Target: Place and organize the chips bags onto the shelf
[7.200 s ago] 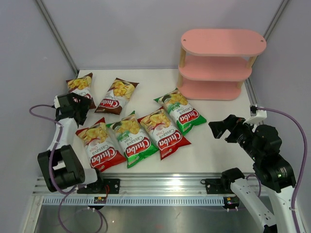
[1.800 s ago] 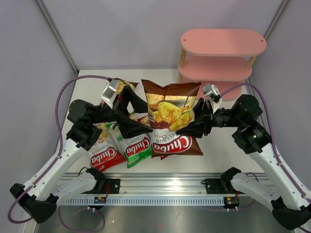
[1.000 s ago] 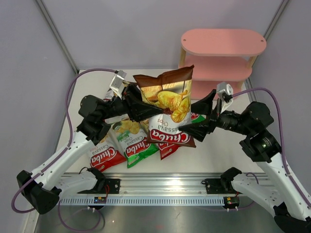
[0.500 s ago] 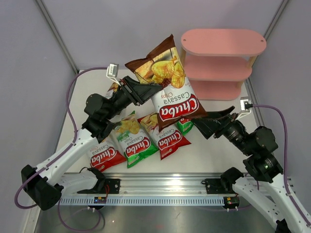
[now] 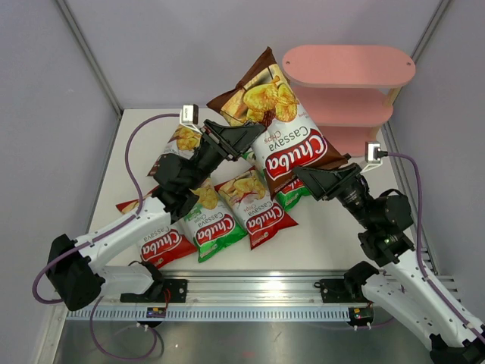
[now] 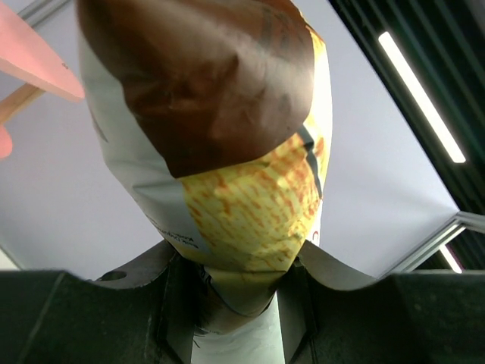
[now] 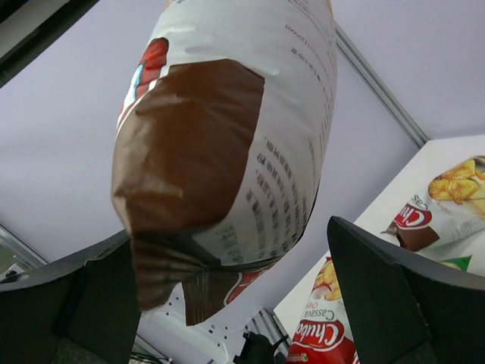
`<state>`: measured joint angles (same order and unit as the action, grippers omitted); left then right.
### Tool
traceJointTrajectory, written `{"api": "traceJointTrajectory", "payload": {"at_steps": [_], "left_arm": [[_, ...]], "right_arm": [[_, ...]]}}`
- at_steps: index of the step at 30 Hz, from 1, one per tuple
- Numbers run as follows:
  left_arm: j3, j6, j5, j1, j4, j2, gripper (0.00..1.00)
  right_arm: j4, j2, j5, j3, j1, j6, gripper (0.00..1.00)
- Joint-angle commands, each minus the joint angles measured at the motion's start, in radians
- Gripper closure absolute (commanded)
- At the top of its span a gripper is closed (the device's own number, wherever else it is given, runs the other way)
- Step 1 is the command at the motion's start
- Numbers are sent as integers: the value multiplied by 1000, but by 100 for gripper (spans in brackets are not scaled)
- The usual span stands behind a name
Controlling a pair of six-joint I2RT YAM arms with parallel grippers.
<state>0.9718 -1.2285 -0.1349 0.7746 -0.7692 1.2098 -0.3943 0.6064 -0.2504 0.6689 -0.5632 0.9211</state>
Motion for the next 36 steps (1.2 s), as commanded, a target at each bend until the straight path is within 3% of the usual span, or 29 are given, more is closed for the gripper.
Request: {"api": "traceJointTrajectory", "payload": {"at_steps": [1, 7, 11, 17, 18, 21, 22, 24, 25, 29, 32, 36], "left_arm": [[19, -40, 67, 26, -154, 3, 100], [-8, -51, 64, 48, -145, 22, 100], [4, -19, 40, 42, -108, 25, 100], [76, 64, -172, 35, -73, 86, 99], [76, 46, -184, 35, -108, 105, 97], [67, 34, -219, 35, -130, 123, 95], [58, 35, -216, 37, -131, 117, 91], [33, 46, -200, 29, -125, 106, 84], [27, 52, -192, 26, -117, 91, 68], [16, 99, -128, -20, 37, 42, 13], [7, 141, -42, -73, 215, -16, 1], [-45, 161, 53, -155, 392, -108, 1]], "right_arm": [[-155, 38, 40, 38, -1, -7, 0], [-267, 115, 28, 63, -1, 7, 1], [-168, 113, 19, 110, 0, -56, 1], [-34, 110, 52, 156, -1, -94, 2], [-22, 121, 56, 167, -1, -111, 5], [-8, 128, 83, 161, -1, -137, 33], [-6, 127, 95, 155, 0, -148, 43], [-8, 124, 128, 141, 0, -157, 49], [-11, 125, 128, 141, 0, -162, 57], [9, 153, 128, 164, 0, -189, 64], [26, 188, 126, 207, 22, -194, 68], [-1, 268, 71, 277, 127, -147, 70]]}}
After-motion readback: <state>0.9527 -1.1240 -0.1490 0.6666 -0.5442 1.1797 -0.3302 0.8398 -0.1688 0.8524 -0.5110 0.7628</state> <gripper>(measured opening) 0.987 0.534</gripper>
